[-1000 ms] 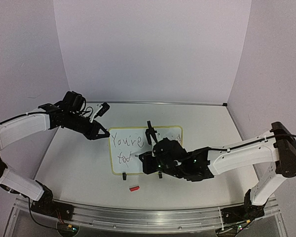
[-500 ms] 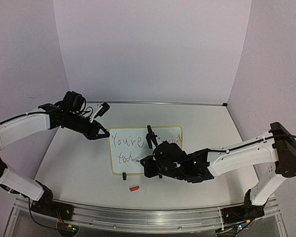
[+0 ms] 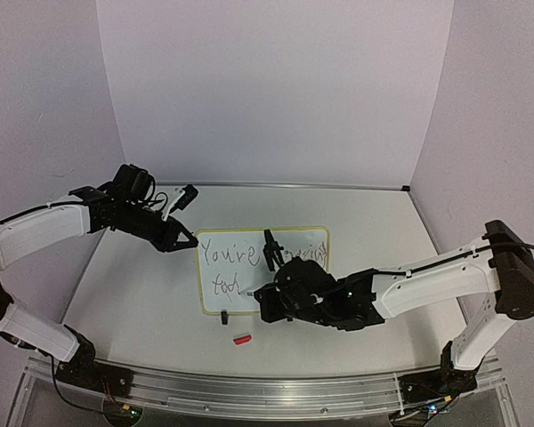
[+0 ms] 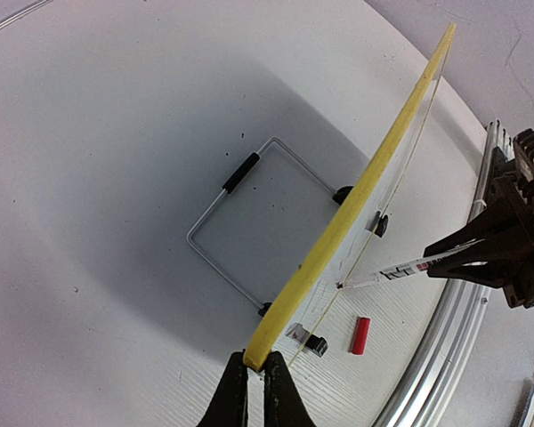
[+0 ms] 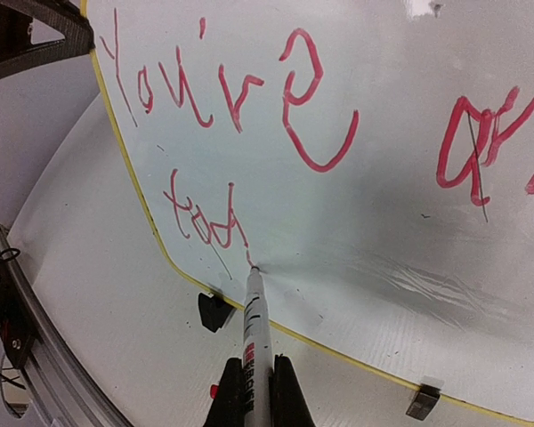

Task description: Write a sentence on the whiteboard

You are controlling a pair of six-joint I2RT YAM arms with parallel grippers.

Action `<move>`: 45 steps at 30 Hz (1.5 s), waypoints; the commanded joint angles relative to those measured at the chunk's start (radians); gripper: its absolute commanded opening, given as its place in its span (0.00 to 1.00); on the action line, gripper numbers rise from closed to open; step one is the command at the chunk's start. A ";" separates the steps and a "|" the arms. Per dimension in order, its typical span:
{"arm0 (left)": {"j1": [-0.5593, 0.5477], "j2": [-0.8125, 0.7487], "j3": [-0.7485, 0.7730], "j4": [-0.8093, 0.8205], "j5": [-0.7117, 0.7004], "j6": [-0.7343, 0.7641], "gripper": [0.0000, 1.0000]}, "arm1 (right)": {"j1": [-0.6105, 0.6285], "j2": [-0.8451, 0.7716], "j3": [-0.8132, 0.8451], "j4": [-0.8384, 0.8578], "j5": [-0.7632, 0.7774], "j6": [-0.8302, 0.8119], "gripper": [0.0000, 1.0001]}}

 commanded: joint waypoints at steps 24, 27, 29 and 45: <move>-0.023 0.034 0.002 -0.070 -0.015 0.015 0.00 | -0.015 -0.077 -0.012 0.007 0.078 -0.034 0.00; -0.023 0.035 0.002 -0.069 -0.016 0.015 0.00 | -0.021 -0.066 -0.004 0.018 0.080 -0.036 0.00; -0.023 0.036 0.002 -0.069 -0.015 0.014 0.00 | -0.024 -0.062 0.000 0.024 0.080 -0.037 0.00; -0.023 0.038 0.002 -0.069 -0.014 0.015 0.00 | -0.027 -0.012 -0.006 0.011 -0.001 -0.013 0.00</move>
